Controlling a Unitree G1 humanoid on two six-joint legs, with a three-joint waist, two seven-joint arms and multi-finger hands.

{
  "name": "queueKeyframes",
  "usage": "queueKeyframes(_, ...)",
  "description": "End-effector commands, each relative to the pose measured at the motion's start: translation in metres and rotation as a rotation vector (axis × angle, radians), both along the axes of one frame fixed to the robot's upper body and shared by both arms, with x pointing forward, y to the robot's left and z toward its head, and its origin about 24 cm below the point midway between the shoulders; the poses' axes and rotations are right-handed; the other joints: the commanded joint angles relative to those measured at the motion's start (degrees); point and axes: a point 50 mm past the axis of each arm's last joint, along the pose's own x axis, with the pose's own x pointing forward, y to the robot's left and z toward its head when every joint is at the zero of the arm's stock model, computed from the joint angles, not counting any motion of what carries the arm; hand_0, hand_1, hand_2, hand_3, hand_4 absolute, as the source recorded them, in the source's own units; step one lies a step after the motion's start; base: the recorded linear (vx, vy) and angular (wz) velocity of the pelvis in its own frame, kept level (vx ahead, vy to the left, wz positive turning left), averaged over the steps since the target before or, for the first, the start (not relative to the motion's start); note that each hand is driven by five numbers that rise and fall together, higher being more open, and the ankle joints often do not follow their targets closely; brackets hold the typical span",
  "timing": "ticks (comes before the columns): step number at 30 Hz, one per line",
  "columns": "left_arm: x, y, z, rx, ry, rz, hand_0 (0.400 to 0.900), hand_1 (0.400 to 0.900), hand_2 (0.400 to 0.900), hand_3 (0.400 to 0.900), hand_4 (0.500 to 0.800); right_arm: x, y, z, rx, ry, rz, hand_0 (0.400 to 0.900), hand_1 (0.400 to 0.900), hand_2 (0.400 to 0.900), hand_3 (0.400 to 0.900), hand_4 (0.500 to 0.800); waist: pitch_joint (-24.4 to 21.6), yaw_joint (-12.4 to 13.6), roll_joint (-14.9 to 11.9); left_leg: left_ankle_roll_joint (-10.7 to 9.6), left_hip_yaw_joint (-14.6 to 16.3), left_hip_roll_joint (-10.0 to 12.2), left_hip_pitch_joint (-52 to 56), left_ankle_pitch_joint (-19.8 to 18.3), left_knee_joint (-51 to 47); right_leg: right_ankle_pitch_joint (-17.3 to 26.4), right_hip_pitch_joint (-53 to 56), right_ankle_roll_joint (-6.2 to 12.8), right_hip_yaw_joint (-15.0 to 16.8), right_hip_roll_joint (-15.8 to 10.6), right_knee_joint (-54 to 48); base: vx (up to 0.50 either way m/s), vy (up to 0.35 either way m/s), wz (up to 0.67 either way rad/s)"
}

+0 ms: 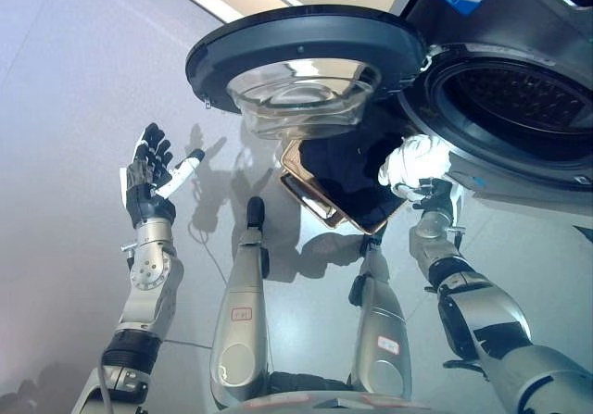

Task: Put the clothes in the basket into the washing machine.

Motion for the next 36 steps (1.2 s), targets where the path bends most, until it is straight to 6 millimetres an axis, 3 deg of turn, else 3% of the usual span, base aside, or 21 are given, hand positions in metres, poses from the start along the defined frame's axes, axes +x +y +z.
queueKeyframes(1,-0.014,0.032,0.012,0.016,-0.091,0.133,0.9,0.9,0.9,0.9,0.8,-0.011,-0.014,0.0,0.081,-0.116,-0.103,0.4,0.4,0.4,0.4,0.5,-5.11,0.89,-0.06,0.41,-3.12,2.98,3.24,4.29,-10.51,-7.63,6.18,1.13,-0.66,-2.05,6.74,0.09,-0.032,-0.02)
queueKeyframes(8,-0.025,0.048,-0.004,0.013,-0.011,0.178,0.9,0.9,0.9,0.9,0.8,-0.02,-0.024,-0.005,0.272,-0.223,-0.225,0.4,0.4,0.4,0.4,0.5,-8.13,0.65,-0.1,0.07,-2.4,3.84,7.67,4.52,-12.19,-7.86,9.21,1.28,-0.31,-1.87,5.63,0.05,-0.022,-0.06)
queueKeyframes(12,-0.029,0.05,-0.007,0.008,0.004,0.171,0.9,0.9,0.9,0.9,0.8,-0.017,-0.037,0.007,0.325,-0.297,-0.289,0.4,0.4,0.4,0.4,0.5,-8.58,0.67,0.67,0.15,-2.22,3.54,7.57,4.63,-12.3,-7.78,8.62,1.17,0.23,-2.07,5.78,0.0,-0.005,-0.03)
queueKeyframes(15,-0.031,0.047,-0.009,0.002,0.007,0.151,0.9,0.9,0.9,0.9,0.8,-0.016,-0.058,0.023,0.328,-0.352,-0.359,0.4,0.4,0.4,0.4,0.5,-8.65,0.78,1.55,0.21,-2.01,3.21,7.39,4.93,-12.84,-7.67,8.19,1.19,0.34,-2.33,5.75,0.01,0.004,0.05)
queueKeyframes(20,-0.033,0.045,-0.01,0.007,0.009,0.131,0.9,0.9,0.9,0.9,0.8,-0.009,-0.089,0.064,0.258,-0.442,-0.423,0.4,0.4,0.4,0.4,0.5,-8.6,0.94,3.22,0.06,-1.72,2.73,7.19,6.12,-14.68,-7.76,7.02,1.2,0.86,-2.51,6.2,0.01,0.006,0.04)
queueKeyframes(22,-0.035,0.047,-0.01,0.011,0.008,0.129,0.9,0.9,0.9,0.9,0.8,-0.004,-0.102,0.09,0.189,-0.47,-0.42,0.4,0.4,0.4,0.4,0.5,-8.47,1.18,3.79,-0.04,-1.5,2.63,7.37,6.28,-15.46,-8.07,6.61,1.33,0.95,-2.61,6.51,0.0,0.0,0.0)
queueKeyframes(23,-0.034,0.046,-0.009,0.009,0.006,0.129,0.9,0.9,0.9,0.9,0.8,-0.004,-0.102,0.091,0.188,-0.472,-0.419,0.4,0.4,0.4,0.4,0.5,-8.46,1.15,3.87,0.02,-1.49,2.63,7.12,6.71,-15.61,-7.69,6.32,1.31,1.02,-2.6,6.42,0.0,0.0,0.0)
queueKeyframes(25,-0.035,0.045,-0.001,0.028,-0.029,0.106,0.9,0.9,0.9,0.9,0.8,-0.003,-0.122,0.129,0.07,-0.511,-0.425,0.4,0.4,0.4,0.4,0.5,-8.07,1.44,4.68,-0.25,-1.33,2.4,6.78,7.63,-17.38,-7.51,5.48,1.6,1.02,-2.76,6.32,-0.01,-0.002,0.02)
queueKeyframes(27,-0.032,0.044,0.002,0.029,-0.042,0.09,0.9,0.9,0.9,0.9,0.8,-0.004,-0.133,0.154,0.012,-0.547,-0.432,0.4,0.4,0.4,0.4,0.5,-8.14,1.76,5.07,-0.4,-1.36,2.37,6.23,8.97,-19.18,-6.67,4.61,1.82,0.82,-2.83,5.81,0.0,-0.009,0.06)
queueKeyframes(31,-0.031,0.038,0.012,0.029,-0.089,0.056,0.9,0.9,0.9,0.9,0.8,-0.009,-0.148,0.2,-0.092,-0.631,-0.434,0.4,0.4,0.4,0.4,0.5,-8.22,2.06,5.46,-0.6,-1.25,2.06,5.65,10.57,-22.14,-5.69,3.1,2.09,0.48,-2.95,4.94,0.02,-0.006,0.07)
queueKeyframes(35,-0.03,0.032,0.021,0.035,-0.131,0.028,0.9,0.9,0.9,0.9,0.8,-0.009,-0.15,0.227,-0.142,-0.687,-0.409,0.4,0.4,0.4,0.4,0.5,-8.27,2.21,5.16,-0.82,-0.92,1.87,4.77,11.08,-23.36,-5.01,1.93,2.37,0.23,-2.74,4.12,0.01,-0.003,0.0)
queueKeyframes(36,-0.03,0.031,0.023,0.033,-0.142,0.026,0.9,0.9,0.9,0.9,0.8,-0.008,-0.149,0.228,-0.15,-0.683,-0.405,0.649,0.649,0.649,0.649,0.649,-8.21,2.19,5.15,-0.82,-0.89,1.92,4.19,11.52,-23.49,-4.52,1.53,2.37,0.19,-2.71,3.75,0.0,0.0,0.0)
